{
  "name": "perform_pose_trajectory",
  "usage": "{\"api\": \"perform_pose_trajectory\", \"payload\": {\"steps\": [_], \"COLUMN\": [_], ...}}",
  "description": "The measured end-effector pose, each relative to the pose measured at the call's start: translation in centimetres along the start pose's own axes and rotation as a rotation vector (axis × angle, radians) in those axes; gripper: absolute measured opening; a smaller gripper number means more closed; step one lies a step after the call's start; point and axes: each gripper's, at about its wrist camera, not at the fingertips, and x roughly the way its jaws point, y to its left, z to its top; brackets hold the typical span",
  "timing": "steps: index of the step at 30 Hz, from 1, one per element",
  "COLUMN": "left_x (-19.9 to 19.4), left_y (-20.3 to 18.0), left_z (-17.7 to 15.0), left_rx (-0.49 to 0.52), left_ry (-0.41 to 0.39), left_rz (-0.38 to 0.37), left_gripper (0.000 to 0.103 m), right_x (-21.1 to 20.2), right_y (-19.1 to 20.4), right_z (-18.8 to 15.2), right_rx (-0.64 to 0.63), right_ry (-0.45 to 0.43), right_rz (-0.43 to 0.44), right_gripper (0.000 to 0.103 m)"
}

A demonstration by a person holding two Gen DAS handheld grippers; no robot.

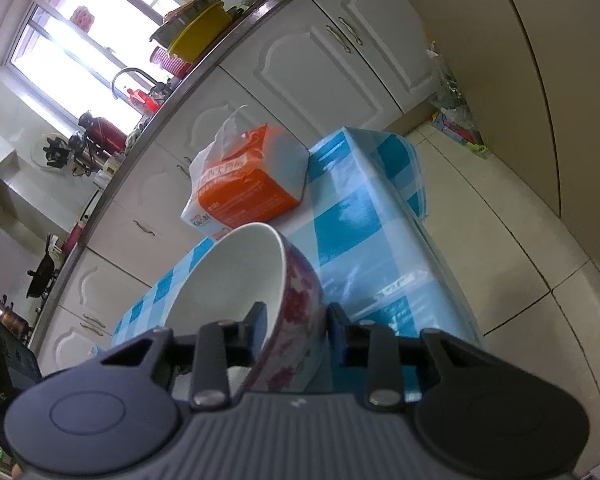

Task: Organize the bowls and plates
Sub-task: 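Lift and carry the pink-flowered bowl with both grippers toward the stacked plates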

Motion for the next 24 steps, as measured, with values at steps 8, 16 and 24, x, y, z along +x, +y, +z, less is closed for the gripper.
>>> {"api": "perform_pose_trajectory", "payload": {"steps": [8, 16, 24], "left_x": [-0.2, -1.7, -4.2], "left_y": [-0.2, -0.5, 0.2], "left_z": [-0.2, -0.4, -0.4], "left_rx": [0.027, 0.074, 0.074], "left_ry": [-0.015, -0.061, -0.095], "left_rz": [0.021, 0.055, 0.053], "left_gripper": [0.01, 0.009, 0.009], "right_x": [0.0, 0.2, -0.5], "right_y": [0.2, 0.7, 2.4], "right_z": [-0.2, -0.4, -0.7], "right_rx": [-0.026, -0.03, -0.059], "right_ry": [-0.003, 0.023, 0.022], "right_rz": [-0.004, -0.008, 0.005], "right_gripper": [0.031, 0.025, 0.025]}}
